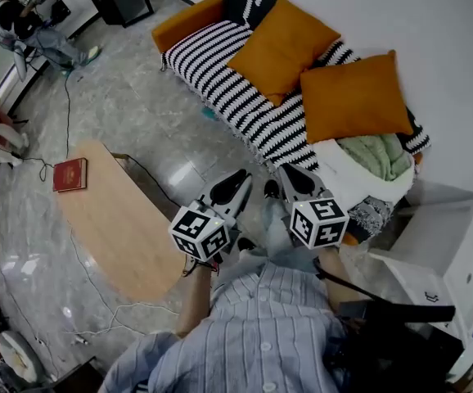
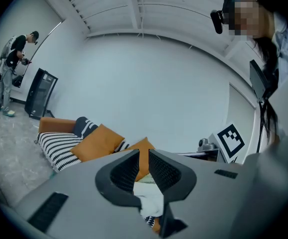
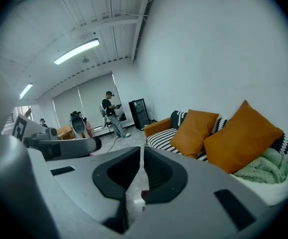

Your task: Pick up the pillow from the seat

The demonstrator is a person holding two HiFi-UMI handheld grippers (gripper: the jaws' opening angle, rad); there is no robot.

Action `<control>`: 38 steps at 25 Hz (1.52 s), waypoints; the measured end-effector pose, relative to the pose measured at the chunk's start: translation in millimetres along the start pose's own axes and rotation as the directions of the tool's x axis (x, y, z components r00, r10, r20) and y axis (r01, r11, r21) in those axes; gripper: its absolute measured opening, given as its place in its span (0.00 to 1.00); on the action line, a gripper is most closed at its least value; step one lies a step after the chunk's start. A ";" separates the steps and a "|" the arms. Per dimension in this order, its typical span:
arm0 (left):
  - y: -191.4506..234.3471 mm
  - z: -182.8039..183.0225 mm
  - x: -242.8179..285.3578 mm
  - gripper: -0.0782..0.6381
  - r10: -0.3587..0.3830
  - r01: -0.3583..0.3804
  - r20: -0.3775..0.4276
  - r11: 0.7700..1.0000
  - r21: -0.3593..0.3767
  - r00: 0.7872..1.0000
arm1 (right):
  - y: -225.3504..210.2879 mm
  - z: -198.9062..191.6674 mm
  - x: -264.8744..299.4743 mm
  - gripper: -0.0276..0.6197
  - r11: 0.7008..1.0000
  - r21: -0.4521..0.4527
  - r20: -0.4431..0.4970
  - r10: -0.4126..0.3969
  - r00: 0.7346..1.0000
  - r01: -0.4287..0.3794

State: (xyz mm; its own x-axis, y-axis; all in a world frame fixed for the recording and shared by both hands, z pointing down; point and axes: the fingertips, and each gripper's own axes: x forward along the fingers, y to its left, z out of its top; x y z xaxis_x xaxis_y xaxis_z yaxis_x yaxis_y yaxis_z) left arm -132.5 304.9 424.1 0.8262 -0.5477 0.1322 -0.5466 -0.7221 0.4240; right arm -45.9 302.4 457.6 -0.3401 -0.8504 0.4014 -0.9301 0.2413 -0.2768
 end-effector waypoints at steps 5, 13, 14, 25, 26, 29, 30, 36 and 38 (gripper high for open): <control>20.9 7.4 28.0 0.18 0.023 -0.023 -0.005 1.000 0.000 1.000 | -21.8 14.8 37.3 0.10 1.000 0.008 -0.007 0.029 1.000 -0.029; 88.2 71.2 80.8 0.18 0.092 -0.093 0.035 0.995 0.027 0.995 | -48.2 76.0 121.2 0.10 0.996 -0.027 -0.012 0.089 0.996 -0.089; 94.4 80.3 90.2 0.18 0.095 -0.096 0.046 0.995 0.023 0.994 | -54.1 84.7 129.5 0.10 0.995 -0.030 -0.010 0.093 0.996 -0.093; 125.4 133.1 197.0 0.18 0.065 -0.064 0.084 0.998 -0.012 0.994 | -135.6 158.9 192.3 0.10 0.995 -0.039 0.023 0.093 0.995 -0.092; 127.0 135.7 203.7 0.18 0.065 -0.065 0.084 0.998 -0.009 0.994 | -141.3 162.8 195.8 0.10 0.995 -0.037 0.024 0.093 0.995 -0.092; 132.6 138.0 220.5 0.18 0.073 -0.072 0.083 0.997 -0.011 0.994 | -156.4 168.5 204.3 0.10 0.995 -0.033 0.022 0.093 0.995 -0.092; 134.1 137.5 225.5 0.18 0.074 -0.073 0.081 0.997 -0.015 0.994 | -161.2 169.3 206.8 0.10 0.995 -0.032 0.021 0.091 0.996 -0.090; 139.2 133.7 242.9 0.18 0.077 -0.075 0.063 0.996 -0.040 0.995 | -178.3 171.2 213.4 0.10 0.997 -0.013 0.012 0.083 0.997 -0.082; 141.2 134.8 249.7 0.18 0.071 -0.069 0.057 0.997 -0.040 0.996 | -184.1 172.5 215.7 0.10 0.997 0.000 0.016 0.077 0.997 -0.077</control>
State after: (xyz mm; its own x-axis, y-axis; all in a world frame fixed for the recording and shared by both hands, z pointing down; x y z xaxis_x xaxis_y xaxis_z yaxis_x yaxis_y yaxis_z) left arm -21.8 9.3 396.2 0.7762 -0.6206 0.1110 -0.5963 -0.6654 0.4491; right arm 75.9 -6.1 444.6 -0.4082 -0.8367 0.3651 -0.9013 0.3057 -0.3070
